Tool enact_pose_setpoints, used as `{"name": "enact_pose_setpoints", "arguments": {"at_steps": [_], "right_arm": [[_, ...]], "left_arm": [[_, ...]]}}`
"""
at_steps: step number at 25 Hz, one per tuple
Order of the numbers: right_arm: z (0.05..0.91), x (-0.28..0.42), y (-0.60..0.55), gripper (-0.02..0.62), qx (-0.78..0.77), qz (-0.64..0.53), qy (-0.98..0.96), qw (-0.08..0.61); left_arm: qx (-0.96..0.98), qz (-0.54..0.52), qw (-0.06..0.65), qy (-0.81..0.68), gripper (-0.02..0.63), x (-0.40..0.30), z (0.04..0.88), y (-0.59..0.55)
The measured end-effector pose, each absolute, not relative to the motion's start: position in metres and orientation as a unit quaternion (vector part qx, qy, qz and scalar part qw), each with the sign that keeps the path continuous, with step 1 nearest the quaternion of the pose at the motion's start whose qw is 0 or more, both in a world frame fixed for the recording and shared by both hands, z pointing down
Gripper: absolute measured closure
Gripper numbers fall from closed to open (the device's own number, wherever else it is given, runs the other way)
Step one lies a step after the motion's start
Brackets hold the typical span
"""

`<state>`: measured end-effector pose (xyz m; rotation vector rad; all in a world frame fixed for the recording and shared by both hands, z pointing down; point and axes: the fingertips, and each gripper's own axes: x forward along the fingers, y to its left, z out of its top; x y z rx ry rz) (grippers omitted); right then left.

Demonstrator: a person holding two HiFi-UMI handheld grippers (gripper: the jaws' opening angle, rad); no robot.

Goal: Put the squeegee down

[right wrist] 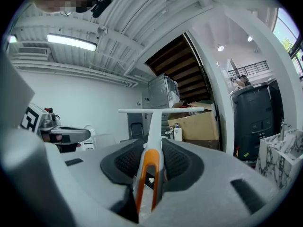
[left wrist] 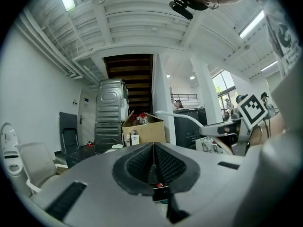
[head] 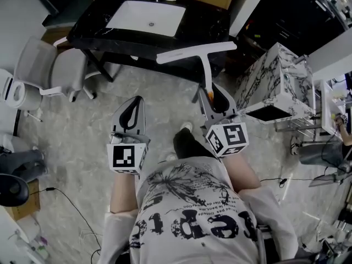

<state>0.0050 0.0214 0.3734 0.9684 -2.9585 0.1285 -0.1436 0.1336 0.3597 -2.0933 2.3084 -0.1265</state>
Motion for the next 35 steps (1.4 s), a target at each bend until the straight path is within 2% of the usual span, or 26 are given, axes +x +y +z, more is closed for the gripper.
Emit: {"name": "enact_pose_setpoints", "arguments": {"at_steps": [15,24,35], "right_arm": [[0.38,-0.068,-0.19,0.48,0.325,0.043,-0.945,-0.003],[0.39,-0.074,-0.296,0.48,0.371,0.062,-0.927,0.004],[0.406,-0.081,-0.366,0.48,0.456,0.085,-0.886,0.023]], "left_arm": [[-0.68,-0.044,0.04,0.731,0.594,-0.222,0.355,-0.082],[-0.715,-0.059,0.033,0.696,0.594,-0.226,0.363,-0.2],[-0.779,-0.036,0.038,0.625,0.594,-0.252,0.361,-0.304]]}}
